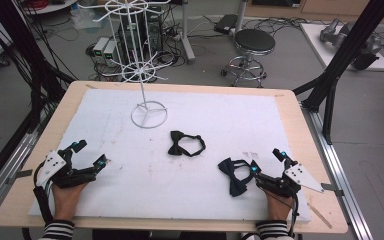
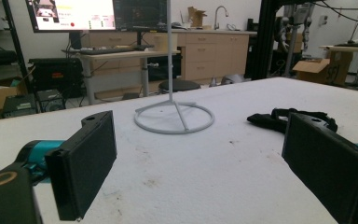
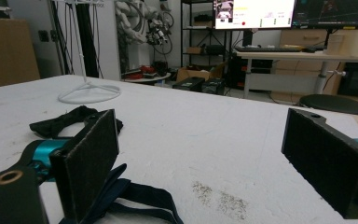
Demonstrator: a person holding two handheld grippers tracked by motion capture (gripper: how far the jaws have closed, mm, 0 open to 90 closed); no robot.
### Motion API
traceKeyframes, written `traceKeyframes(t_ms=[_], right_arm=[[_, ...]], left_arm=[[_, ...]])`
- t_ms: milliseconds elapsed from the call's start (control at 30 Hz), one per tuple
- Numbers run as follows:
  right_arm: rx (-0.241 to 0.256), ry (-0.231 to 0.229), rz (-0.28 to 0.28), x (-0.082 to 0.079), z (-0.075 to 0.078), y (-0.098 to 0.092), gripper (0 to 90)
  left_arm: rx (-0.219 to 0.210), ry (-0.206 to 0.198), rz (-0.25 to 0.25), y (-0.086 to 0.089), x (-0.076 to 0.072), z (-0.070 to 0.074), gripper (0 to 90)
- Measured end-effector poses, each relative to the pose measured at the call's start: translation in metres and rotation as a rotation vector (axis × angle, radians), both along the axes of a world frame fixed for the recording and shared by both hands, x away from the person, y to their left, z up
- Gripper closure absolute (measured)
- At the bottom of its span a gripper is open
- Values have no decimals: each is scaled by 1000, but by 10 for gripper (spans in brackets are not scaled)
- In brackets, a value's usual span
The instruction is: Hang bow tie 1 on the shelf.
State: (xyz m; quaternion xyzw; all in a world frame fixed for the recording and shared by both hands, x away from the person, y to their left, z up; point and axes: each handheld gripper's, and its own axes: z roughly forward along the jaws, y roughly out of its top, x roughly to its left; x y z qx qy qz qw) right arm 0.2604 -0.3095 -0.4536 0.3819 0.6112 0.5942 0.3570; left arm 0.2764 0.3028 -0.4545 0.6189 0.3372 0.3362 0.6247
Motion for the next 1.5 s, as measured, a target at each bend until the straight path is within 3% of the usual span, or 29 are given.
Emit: traceKeyframes(t_ms=[567, 1067, 1300, 1500], right_arm=[[-20, -4, -15, -1, 0, 2, 103], [-5, 18, -21, 0, 1, 2, 103], [-21, 2, -38, -4, 12, 0, 104], [-38, 30, -62, -6, 22, -2, 103]], left_arm=[[-2, -7, 3, 0, 0, 0, 104], [-8, -8, -1, 0, -1, 0, 104], [-6, -9, -1, 0, -1, 0, 104], [-8, -11, 0, 0, -1, 0, 104]])
